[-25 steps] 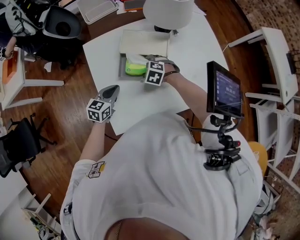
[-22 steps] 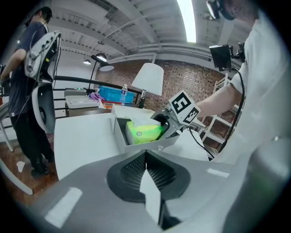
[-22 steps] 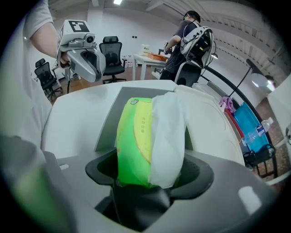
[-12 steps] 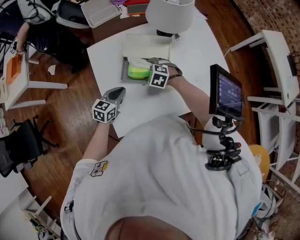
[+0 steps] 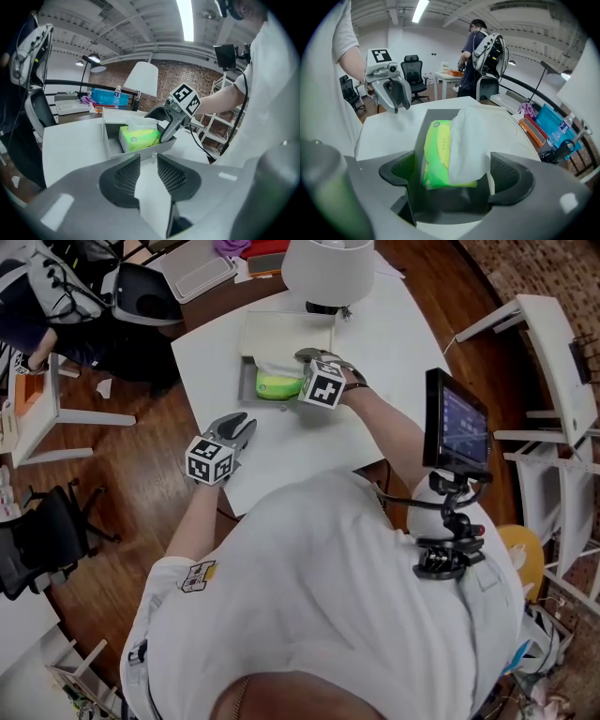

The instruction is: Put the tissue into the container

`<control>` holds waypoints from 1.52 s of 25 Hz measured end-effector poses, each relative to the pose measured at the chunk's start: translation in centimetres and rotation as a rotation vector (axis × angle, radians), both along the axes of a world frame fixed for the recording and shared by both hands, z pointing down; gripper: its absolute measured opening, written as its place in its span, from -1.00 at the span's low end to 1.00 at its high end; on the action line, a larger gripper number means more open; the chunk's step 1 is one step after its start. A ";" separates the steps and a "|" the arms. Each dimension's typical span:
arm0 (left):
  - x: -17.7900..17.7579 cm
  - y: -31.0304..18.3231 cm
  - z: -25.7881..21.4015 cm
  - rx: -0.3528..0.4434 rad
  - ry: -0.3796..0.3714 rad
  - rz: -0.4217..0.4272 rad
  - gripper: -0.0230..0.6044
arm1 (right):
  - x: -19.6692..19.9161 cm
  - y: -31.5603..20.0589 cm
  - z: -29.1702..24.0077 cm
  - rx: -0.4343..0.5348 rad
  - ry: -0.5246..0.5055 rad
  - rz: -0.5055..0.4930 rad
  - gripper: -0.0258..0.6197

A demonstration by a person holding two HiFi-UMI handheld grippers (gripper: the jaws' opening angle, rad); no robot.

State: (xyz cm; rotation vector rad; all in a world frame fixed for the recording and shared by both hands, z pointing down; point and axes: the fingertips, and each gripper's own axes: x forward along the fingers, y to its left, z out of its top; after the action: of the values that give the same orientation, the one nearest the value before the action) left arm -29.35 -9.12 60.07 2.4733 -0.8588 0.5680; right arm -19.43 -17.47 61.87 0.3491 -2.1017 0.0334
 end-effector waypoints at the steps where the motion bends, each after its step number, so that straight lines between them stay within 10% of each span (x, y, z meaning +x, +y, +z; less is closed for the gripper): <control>1: 0.0 0.0 0.0 0.001 0.001 0.000 -0.64 | 0.1 0.0 -0.1 -0.012 -0.007 0.004 0.65; 15: 1.0 1.1 -0.8 0.020 0.037 0.019 -0.64 | 7.0 5.4 -10.1 0.128 -0.294 0.299 0.27; 22: 4.1 4.7 0.3 -0.007 0.054 0.134 -0.64 | 8.4 13.5 -4.8 -0.013 -0.259 0.409 -0.04; 38: 14.7 16.7 2.6 -0.117 0.017 0.098 -0.64 | 12.7 25.3 2.6 -0.156 -0.091 0.151 -0.73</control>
State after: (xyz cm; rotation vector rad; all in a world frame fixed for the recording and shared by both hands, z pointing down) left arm -14.66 7.56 62.66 2.4198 -0.6814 0.6119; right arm -6.70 7.85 64.51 0.4181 -2.1425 0.3054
